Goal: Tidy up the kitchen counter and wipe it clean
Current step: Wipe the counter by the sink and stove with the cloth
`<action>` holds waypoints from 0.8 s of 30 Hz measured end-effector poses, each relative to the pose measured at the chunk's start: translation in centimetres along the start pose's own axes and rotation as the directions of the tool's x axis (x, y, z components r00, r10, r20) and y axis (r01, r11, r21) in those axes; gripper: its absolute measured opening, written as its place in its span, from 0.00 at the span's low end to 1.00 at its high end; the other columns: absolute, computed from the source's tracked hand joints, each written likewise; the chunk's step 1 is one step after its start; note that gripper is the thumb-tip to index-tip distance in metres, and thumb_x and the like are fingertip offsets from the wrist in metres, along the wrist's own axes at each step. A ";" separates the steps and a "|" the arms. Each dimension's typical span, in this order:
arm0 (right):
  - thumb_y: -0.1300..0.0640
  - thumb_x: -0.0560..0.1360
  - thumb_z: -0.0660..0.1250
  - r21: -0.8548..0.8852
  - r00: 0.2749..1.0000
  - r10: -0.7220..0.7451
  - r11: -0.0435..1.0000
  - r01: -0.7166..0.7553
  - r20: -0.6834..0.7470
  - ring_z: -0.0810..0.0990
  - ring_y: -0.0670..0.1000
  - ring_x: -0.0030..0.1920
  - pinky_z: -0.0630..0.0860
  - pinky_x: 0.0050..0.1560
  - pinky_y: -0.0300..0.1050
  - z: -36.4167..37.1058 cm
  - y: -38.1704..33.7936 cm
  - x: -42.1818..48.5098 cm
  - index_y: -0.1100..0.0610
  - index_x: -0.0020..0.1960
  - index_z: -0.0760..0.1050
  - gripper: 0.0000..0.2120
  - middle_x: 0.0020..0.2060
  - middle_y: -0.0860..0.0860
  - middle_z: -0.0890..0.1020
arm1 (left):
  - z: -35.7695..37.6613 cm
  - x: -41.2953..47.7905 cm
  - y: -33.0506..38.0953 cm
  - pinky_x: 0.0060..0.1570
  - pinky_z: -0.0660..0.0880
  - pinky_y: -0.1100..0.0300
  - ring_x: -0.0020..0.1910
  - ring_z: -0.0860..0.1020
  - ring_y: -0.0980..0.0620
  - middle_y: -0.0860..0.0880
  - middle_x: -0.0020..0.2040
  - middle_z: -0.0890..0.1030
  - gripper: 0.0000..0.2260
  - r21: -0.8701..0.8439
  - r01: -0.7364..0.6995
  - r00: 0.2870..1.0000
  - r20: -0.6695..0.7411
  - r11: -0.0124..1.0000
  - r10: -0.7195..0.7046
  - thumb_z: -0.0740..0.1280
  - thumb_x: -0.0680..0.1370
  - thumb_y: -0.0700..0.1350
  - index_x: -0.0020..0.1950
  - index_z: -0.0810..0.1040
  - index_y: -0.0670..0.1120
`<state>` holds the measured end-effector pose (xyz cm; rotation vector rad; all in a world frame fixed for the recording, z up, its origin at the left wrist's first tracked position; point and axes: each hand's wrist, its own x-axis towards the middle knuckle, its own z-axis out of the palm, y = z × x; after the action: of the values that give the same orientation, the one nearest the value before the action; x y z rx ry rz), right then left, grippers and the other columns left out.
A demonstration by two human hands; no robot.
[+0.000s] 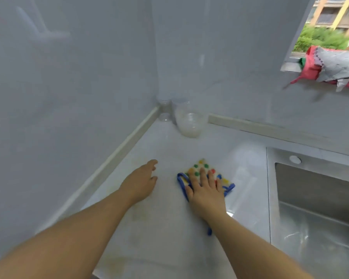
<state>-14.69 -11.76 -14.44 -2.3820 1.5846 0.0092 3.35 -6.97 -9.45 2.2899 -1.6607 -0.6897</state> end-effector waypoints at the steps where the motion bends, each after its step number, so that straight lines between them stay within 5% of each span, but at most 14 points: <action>1: 0.44 0.81 0.40 -0.027 0.999 0.030 0.999 -0.030 -0.018 0.41 0.57 0.77 0.39 0.76 0.56 0.1 0.0 -0.4 0.46 0.77 0.48 0.25 0.78 0.53 0.47 | -0.2 -0.5 -1.2 0.67 0.64 0.57 0.70 0.67 0.51 0.51 0.72 0.67 0.22 0.010 -0.016 1.000 0.012 1.000 0.016 0.56 0.82 0.44 0.75 0.56 0.50; 7: 0.46 0.82 0.43 0.066 0.918 0.395 0.916 -0.396 0.029 0.40 0.57 0.77 0.39 0.75 0.55 1.0 -3.8 -4.5 0.48 0.78 0.42 0.26 0.77 0.54 0.42 | -1.8 -2.0 -6.0 0.67 0.66 0.56 0.70 0.67 0.48 0.48 0.73 0.66 0.19 0.055 -0.088 0.995 0.051 0.995 0.086 0.54 0.82 0.40 0.73 0.63 0.48; 11: 0.55 0.82 0.51 0.274 0.965 0.262 0.926 -0.259 0.027 0.55 0.55 0.75 0.53 0.73 0.48 0.0 -4.5 -4.5 0.52 0.76 0.55 0.23 0.76 0.53 0.55 | -1.6 -2.6 -4.4 0.68 0.60 0.61 0.72 0.64 0.50 0.49 0.74 0.64 0.19 0.041 -0.184 0.981 0.062 0.982 0.181 0.53 0.82 0.40 0.73 0.63 0.47; 14: 0.63 0.80 0.52 0.545 0.935 0.349 0.797 -0.258 -0.068 0.68 0.56 0.68 0.63 0.66 0.44 -1.9 -3.0 -5.2 0.58 0.72 0.62 0.21 0.70 0.55 0.68 | -0.9 -2.3 -2.2 0.68 0.57 0.63 0.73 0.62 0.51 0.49 0.74 0.63 0.20 0.056 -0.298 0.954 0.046 0.953 0.295 0.54 0.81 0.38 0.73 0.63 0.46; 17: 0.64 0.78 0.54 0.341 0.865 0.487 0.839 -0.424 -0.123 0.74 0.57 0.61 0.70 0.59 0.47 -3.3 0.5 -6.1 0.60 0.66 0.68 0.17 0.63 0.55 0.73 | 1.3 -1.8 1.2 0.74 0.52 0.59 0.77 0.51 0.50 0.50 0.78 0.51 0.24 0.181 -0.457 0.883 0.209 0.871 0.420 0.54 0.80 0.36 0.76 0.56 0.46; 19: 0.63 0.76 0.57 0.158 0.884 0.466 0.874 -0.459 -0.013 0.74 0.56 0.59 0.71 0.55 0.45 -3.8 2.6 -6.3 0.58 0.56 0.69 0.10 0.60 0.55 0.73 | 3.3 -1.3 4.0 0.76 0.48 0.53 0.77 0.42 0.48 0.49 0.78 0.43 0.28 0.251 -0.524 0.838 0.325 0.814 0.439 0.55 0.80 0.39 0.78 0.47 0.47; 24: 0.59 0.76 0.60 0.015 0.919 0.383 0.922 -0.386 0.090 0.75 0.53 0.57 0.70 0.48 0.43 -3.7 5.0 -5.8 0.58 0.56 0.71 0.10 0.57 0.52 0.73 | 7.5 -0.6 9.3 0.75 0.40 0.45 0.76 0.37 0.44 0.51 0.78 0.39 0.26 0.255 -0.422 0.872 0.378 0.870 0.311 0.48 0.82 0.52 0.77 0.39 0.56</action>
<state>-22.06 -9.19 -11.05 -1.9782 1.9660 0.1614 -8.26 -8.79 -11.60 2.0254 -2.4613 -0.7765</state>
